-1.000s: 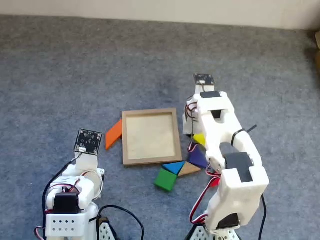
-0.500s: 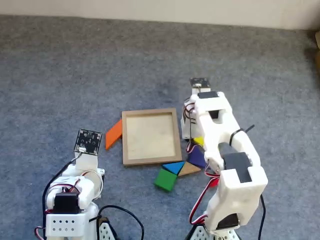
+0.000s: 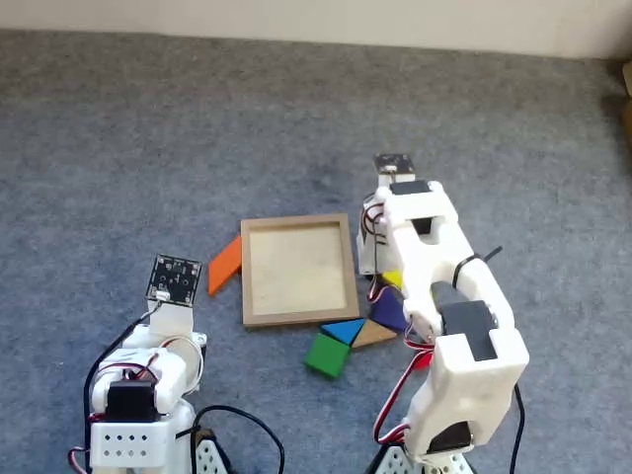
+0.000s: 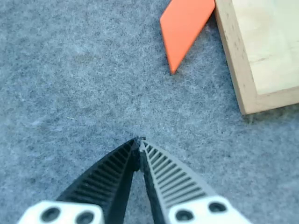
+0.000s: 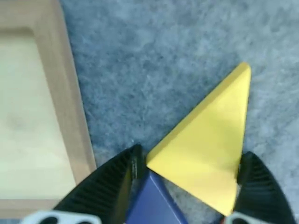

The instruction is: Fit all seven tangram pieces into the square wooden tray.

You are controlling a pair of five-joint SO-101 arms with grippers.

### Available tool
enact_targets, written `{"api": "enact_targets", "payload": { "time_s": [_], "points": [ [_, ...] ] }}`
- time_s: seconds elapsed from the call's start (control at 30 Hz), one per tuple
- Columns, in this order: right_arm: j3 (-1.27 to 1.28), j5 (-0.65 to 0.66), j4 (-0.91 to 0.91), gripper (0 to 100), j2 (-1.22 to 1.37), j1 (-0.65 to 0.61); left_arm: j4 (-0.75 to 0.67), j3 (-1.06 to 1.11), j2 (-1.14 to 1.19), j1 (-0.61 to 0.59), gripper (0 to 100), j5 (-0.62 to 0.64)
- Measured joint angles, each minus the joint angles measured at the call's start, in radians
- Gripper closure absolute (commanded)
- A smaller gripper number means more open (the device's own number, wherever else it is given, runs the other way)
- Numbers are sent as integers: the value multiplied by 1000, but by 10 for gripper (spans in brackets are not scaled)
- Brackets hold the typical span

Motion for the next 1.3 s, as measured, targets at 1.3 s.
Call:
{"api": "enact_targets", "payload": {
  "time_s": [1.3],
  "points": [
    [-3,92,130,831,-206,-14,0,0,0,0,993,0]
  ]
}}
